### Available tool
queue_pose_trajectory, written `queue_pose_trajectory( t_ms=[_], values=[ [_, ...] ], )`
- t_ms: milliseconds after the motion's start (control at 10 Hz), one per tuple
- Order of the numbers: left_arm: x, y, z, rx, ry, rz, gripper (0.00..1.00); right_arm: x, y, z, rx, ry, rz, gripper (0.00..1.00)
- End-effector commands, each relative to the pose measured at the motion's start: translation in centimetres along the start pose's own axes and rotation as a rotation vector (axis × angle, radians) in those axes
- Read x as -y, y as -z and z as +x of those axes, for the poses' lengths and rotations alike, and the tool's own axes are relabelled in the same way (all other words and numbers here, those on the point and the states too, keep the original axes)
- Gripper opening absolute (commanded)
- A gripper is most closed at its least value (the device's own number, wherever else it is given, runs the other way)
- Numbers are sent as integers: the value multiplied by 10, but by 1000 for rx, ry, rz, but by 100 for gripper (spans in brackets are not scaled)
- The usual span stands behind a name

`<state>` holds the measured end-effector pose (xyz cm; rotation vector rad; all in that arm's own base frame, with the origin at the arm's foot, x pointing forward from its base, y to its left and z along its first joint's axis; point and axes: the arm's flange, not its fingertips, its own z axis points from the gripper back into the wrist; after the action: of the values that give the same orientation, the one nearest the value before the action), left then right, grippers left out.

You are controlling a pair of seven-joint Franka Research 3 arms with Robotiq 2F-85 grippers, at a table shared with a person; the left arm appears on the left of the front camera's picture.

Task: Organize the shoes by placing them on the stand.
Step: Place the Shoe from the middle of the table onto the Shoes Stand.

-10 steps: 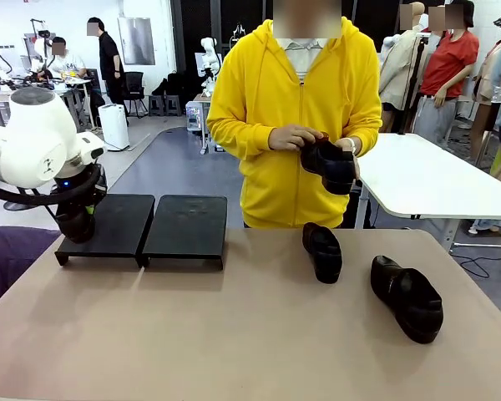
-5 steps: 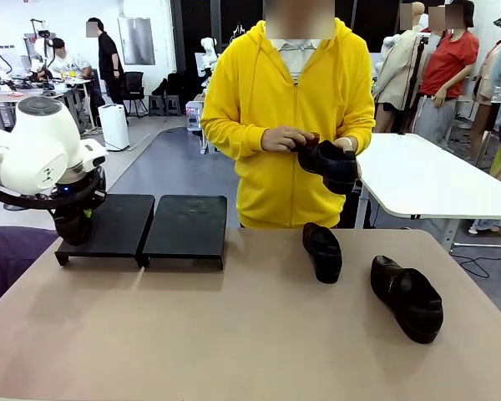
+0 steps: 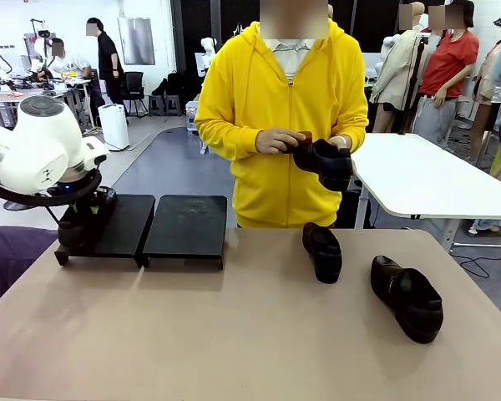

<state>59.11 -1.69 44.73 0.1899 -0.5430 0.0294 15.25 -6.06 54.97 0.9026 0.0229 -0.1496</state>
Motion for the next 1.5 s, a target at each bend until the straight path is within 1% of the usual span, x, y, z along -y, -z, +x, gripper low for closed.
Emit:
queue_pose_trajectory(
  t_ms=[0, 200, 300, 400, 500, 600, 700, 800, 900, 1000, 1100, 1200, 1300, 1400],
  values=[
    [5, 0, -4, 28, -14, 30, 100, 0, -3, -1, -1, -24, 6, 100],
    [8, -13, -10, 31, 3, 23, 100, 0, -3, -1, -1, -24, 6, 100],
    [9, -28, -14, 26, 21, 2, 100, 0, -3, -1, -1, -24, 6, 100],
    [9, -49, -20, -5, 35, -27, 100, 0, -3, -1, -1, -24, 6, 100],
    [9, -81, -29, -46, -42, -60, 100, 0, -3, -1, -1, -24, 6, 100],
    [9, -119, -43, -100, -83, -145, 100, 0, -3, -1, -1, -24, 6, 100],
    [2, -155, -60, -182, -96, -195, 100, 0, -3, -1, -1, -24, 6, 100],
    [-13, -186, -77, -282, -105, -294, 100, 0, -3, -1, -1, -24, 6, 100],
    [-30, -214, -97, -291, -50, -434, 100, 0, -3, -1, -1, -24, 6, 100],
    [-42, -239, -128, -318, 80, -647, 100, 0, -3, -1, -1, -24, 6, 100],
    [-51, -250, -154, -321, 110, -778, 100, 0, -3, -1, -1, -24, 6, 100],
    [-62, -250, -183, -330, 94, -855, 100, 0, -3, -1, -1, -24, 6, 100],
    [-76, -244, -213, -278, 10, -906, 100, 0, -3, -1, -1, -24, 6, 100],
    [-98, -232, -240, -221, -92, -985, 100, 0, -3, -1, -1, -24, 6, 100]
  ],
)
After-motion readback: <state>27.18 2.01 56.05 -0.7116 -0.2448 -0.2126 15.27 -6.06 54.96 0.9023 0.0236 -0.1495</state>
